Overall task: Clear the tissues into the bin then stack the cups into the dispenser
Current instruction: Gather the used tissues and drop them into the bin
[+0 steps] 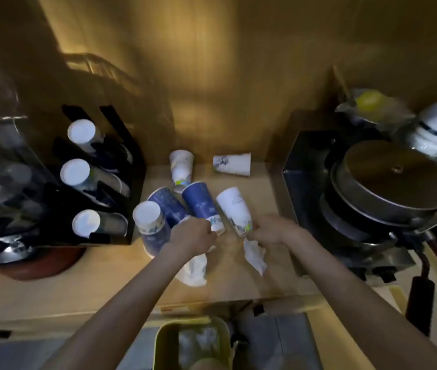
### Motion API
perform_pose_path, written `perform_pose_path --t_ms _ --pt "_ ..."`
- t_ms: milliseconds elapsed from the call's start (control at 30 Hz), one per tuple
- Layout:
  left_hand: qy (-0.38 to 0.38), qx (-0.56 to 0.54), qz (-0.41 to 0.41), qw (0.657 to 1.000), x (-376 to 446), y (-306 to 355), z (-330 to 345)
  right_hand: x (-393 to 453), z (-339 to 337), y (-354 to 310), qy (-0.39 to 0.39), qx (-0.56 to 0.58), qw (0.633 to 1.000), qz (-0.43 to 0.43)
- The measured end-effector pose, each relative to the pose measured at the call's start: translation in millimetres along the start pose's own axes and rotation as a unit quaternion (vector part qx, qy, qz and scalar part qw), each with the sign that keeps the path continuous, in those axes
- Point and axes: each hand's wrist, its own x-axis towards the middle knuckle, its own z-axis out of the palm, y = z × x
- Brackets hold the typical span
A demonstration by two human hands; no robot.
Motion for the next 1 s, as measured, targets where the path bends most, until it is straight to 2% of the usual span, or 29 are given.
perform_pose_path --t_ms 233,333,467,600,733,1000 --pt "0.007 -0.023 -0.054 0.998 -10.1 -22.7 74.5 13.4 74.0 30.2 0.129 -0.069 0.988 0.045" --pt "0.031 -0.013 -0.060 0.998 -13.3 -27.8 102.2 17.5 99.4 39.2 0.158 -0.069 0.985 0.010" --pt "0.042 -0.001 -0.070 0.997 -9.5 -33.2 128.3 23.0 121.5 53.2 0.160 -0.067 0.983 -0.067" --pt "0.040 -0.013 -0.104 0.994 -1.1 -36.3 144.3 36.9 140.7 70.8 0.104 -0.058 0.990 -0.073" --pt "0.041 -0.020 -0.133 0.990 0.7 -35.5 157.5 42.6 149.0 83.4 0.115 -0.067 0.986 -0.099" --pt "0.163 -0.080 -0.111 0.977 -25.9 -28.0 165.1 35.5 149.1 80.2 0.175 -0.030 0.978 -0.113"
